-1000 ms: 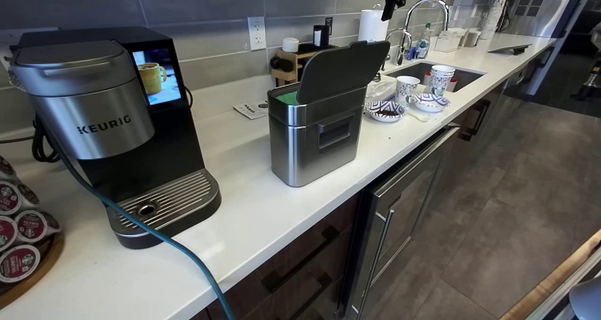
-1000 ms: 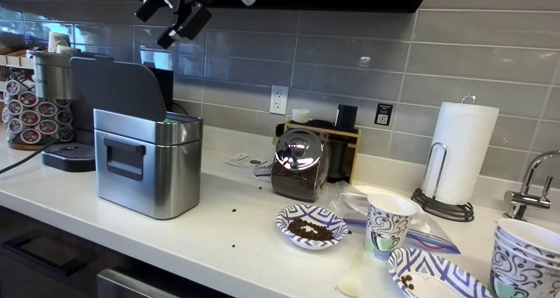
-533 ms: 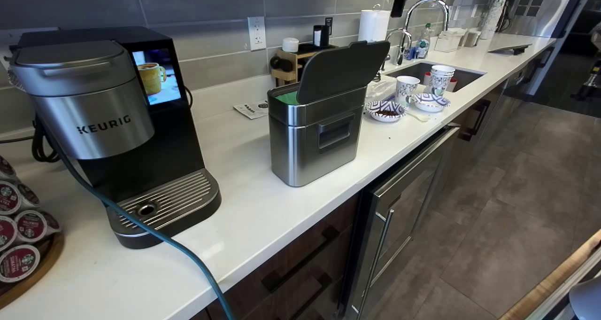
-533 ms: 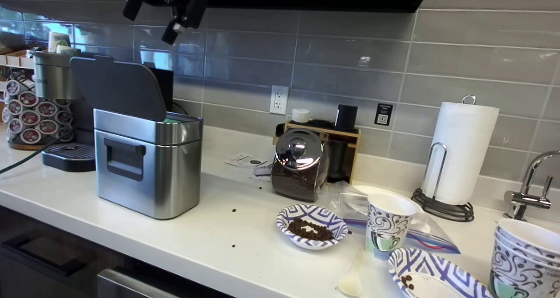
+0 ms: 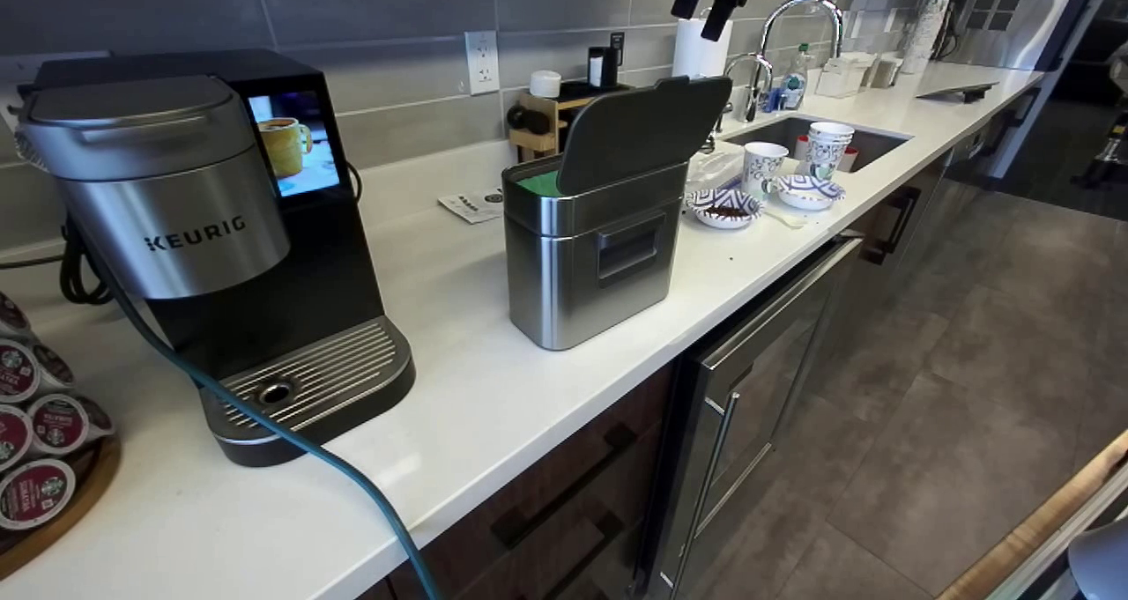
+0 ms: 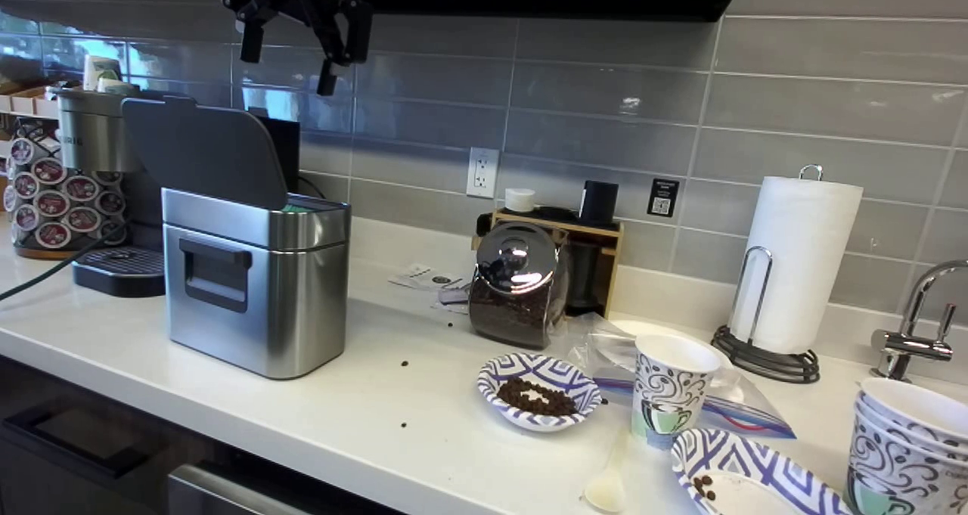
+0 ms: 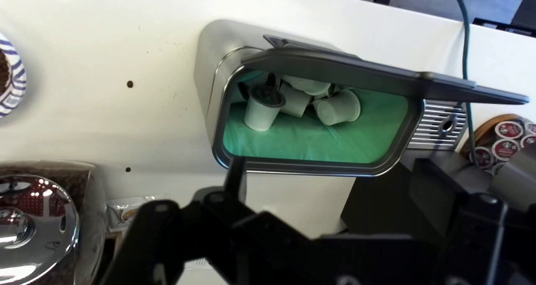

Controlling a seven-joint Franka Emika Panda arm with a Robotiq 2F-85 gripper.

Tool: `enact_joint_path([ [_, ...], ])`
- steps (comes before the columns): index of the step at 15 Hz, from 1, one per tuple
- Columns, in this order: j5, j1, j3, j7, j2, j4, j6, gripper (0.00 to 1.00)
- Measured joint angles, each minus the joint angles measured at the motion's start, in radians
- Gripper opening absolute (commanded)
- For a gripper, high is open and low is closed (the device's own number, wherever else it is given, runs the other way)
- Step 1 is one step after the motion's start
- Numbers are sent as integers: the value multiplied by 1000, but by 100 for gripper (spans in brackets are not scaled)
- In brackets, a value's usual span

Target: Open the silver bin, pick up the small white container and put it inside the silver bin

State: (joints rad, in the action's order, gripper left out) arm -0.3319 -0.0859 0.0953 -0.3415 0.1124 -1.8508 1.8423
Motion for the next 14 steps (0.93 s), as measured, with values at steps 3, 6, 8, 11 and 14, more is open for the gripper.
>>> enact_joint_path([
  [3, -2, -8, 0, -17, 20, -49, 74, 100],
  [6, -3, -13, 0, -19, 33, -81, 120, 100],
  [8, -3, -16, 0, -19, 40, -94, 132, 100],
  [11, -3, -17, 0, -19, 44, -97, 132, 100],
  [14, -3, -17, 0, -19, 44, -97, 132, 100],
])
